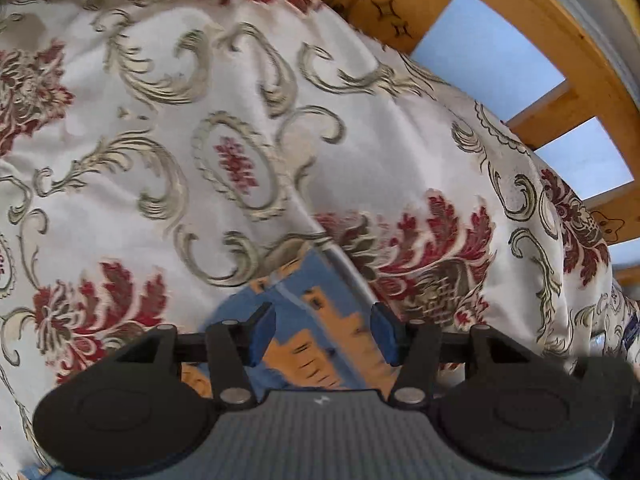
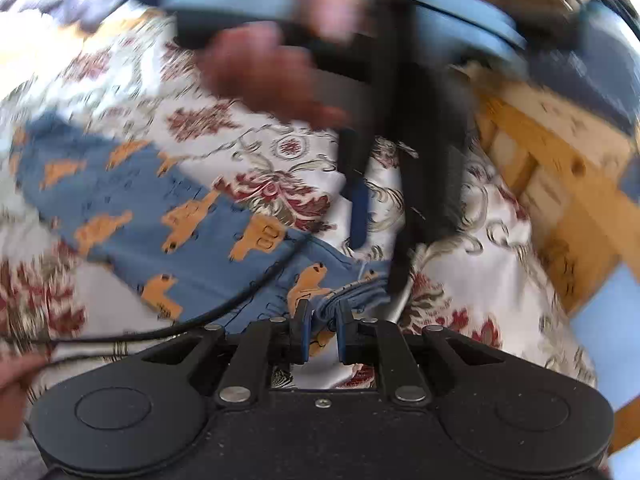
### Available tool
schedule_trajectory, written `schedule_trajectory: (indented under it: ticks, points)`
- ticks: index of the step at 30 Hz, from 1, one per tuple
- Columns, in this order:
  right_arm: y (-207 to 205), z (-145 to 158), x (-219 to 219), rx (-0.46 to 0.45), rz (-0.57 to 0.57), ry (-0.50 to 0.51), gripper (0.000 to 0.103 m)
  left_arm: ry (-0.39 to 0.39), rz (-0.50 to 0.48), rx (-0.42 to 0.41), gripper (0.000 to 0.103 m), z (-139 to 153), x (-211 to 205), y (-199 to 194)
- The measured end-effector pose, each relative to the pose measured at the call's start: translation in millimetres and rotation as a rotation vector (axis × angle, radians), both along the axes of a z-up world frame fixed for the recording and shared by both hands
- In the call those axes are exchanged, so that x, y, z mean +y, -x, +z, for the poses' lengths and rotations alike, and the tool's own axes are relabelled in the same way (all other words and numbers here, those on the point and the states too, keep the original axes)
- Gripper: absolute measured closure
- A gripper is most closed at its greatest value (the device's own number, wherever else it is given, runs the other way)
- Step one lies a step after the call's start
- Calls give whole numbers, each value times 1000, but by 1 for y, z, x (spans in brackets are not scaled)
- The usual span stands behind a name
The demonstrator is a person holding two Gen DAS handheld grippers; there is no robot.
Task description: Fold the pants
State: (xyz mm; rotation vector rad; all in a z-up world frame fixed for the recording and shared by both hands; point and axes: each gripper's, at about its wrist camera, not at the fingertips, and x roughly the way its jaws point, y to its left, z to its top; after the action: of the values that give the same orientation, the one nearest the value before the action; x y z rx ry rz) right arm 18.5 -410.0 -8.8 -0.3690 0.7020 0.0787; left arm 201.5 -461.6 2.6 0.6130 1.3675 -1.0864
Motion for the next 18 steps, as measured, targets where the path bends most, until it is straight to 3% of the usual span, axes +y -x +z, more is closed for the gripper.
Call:
schedule_trajectory:
  ticks: [8,11,12,15,18]
  points:
    - [2,-1,9,0,31,60,90,-233,-15,-142,42,-16,-50,30]
    - [2,0,11,0,33,64,90,-295,-34,-198,46,-16,-59,40]
    - [3,0,11,-1,31,63,90,-308,-41,-209,50,-17,-63,43]
    - [2,-1,11,1,27,63,90,-329,-53,-219,85,-17,-71,52]
    - [3,-2,13,-4,23,77,90,-287,-49,-225,93,-13,-69,65]
